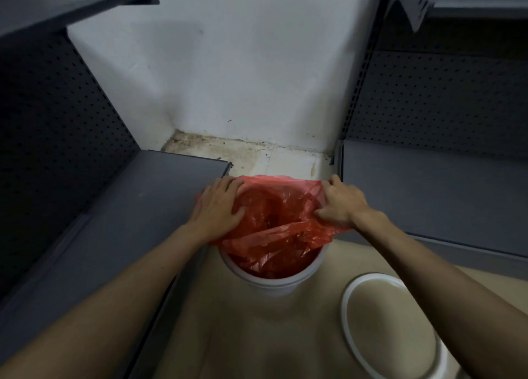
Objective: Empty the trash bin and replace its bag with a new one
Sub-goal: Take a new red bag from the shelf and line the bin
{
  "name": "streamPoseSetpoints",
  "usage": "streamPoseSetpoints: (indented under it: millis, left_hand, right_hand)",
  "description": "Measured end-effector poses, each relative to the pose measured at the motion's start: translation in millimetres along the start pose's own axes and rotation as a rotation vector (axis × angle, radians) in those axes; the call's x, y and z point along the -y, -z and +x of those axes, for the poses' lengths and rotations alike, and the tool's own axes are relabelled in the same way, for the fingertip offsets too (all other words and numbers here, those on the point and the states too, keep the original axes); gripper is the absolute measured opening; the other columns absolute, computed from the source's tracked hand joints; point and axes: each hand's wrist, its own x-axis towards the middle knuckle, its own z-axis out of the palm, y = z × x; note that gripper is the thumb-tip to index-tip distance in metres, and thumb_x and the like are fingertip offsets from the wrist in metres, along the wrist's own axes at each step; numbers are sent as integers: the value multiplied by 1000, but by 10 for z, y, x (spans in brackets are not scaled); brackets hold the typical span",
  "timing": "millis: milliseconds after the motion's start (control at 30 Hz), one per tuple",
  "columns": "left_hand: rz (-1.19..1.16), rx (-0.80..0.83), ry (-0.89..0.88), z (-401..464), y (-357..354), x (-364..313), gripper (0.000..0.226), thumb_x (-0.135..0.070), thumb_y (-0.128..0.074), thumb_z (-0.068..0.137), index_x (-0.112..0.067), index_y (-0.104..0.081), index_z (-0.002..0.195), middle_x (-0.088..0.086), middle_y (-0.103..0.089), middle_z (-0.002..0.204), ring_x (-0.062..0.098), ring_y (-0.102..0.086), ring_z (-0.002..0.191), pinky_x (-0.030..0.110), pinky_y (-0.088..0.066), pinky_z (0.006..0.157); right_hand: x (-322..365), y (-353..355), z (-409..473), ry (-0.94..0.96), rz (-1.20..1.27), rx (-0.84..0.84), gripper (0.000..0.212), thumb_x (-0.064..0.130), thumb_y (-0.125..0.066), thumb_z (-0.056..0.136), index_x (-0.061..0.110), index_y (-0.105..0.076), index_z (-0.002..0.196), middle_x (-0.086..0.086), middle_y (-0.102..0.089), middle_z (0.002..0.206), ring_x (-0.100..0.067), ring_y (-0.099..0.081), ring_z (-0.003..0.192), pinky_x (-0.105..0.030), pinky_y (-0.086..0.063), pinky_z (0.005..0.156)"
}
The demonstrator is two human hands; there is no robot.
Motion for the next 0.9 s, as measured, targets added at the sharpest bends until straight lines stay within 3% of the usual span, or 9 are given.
streamPoseSetpoints:
  millis: [133,300,433,567,667,700,767,833,900]
  left_hand:
    - [-46,106,94,72,-124,46,73,-54,-55,90,-22,-29,150,5,-39,149,26,-41,131,48,-38,107]
    - [-239,304,153,139,-239,118,79,-74,-47,84,-35,-26,150,0,-40,151,22,-41,135,50,-38,110]
    - [-345,323,177,161,-269,140,75,-73,-50,83,-39,-30,147,-2,-43,147,20,-43,132,51,-41,107]
    - [-452,398,258,252,-306,119,64,-62,-59,84,-30,-42,137,2,-51,134,22,-52,121,49,-46,102]
    - [-592,445,374,250,-311,128,49,-53,-64,86,-28,-47,125,-1,-57,126,18,-58,110,36,-47,92]
    - [-612,443,393,224,-295,139,52,-56,-65,84,-30,-46,126,-2,-58,127,17,-58,110,34,-45,91]
    - [-596,423,386,151,-254,150,79,-68,-67,76,-29,-41,139,-2,-54,137,20,-56,119,37,-45,99]
    - [-565,384,378,59,-179,134,110,-80,-68,64,-27,-27,151,0,-43,150,24,-47,132,48,-42,108]
    - [-537,349,358,-37,-83,103,119,-85,-70,55,-32,-25,151,-2,-36,153,22,-42,136,51,-41,109]
  right_hand:
    - [10,-30,116,-47,34,57,52,45,-59,78,15,-50,119,-8,-45,112,-27,-55,92,-35,-38,76]
    - [-39,-108,219,-95,99,186,34,50,-49,82,20,-60,95,-3,-46,103,-22,-52,87,-37,-39,76]
    - [-42,-166,254,-87,191,283,27,44,-43,83,23,-58,78,-1,-48,93,-21,-50,95,-39,-37,77]
    - [-52,-205,289,-120,353,341,26,39,-44,80,17,-50,67,-3,-50,86,-24,-53,82,-48,-49,85]
    - [-88,-195,260,-157,479,355,31,42,-48,73,14,-58,65,-7,-62,77,-24,-58,71,-36,-49,72]
    - [-101,-191,241,-160,496,355,34,45,-49,69,14,-61,65,-7,-65,74,-21,-59,67,-33,-46,66]
    - [-126,-188,193,-145,526,348,45,56,-51,62,14,-67,68,-5,-70,72,-19,-61,65,-31,-46,61]
    - [-139,-177,121,-115,533,335,55,63,-53,60,13,-71,74,-8,-72,76,-22,-67,69,-37,-52,65]
    - [-148,-135,22,-83,520,336,63,68,-55,59,12,-72,80,-10,-73,82,-26,-70,77,-39,-57,74]
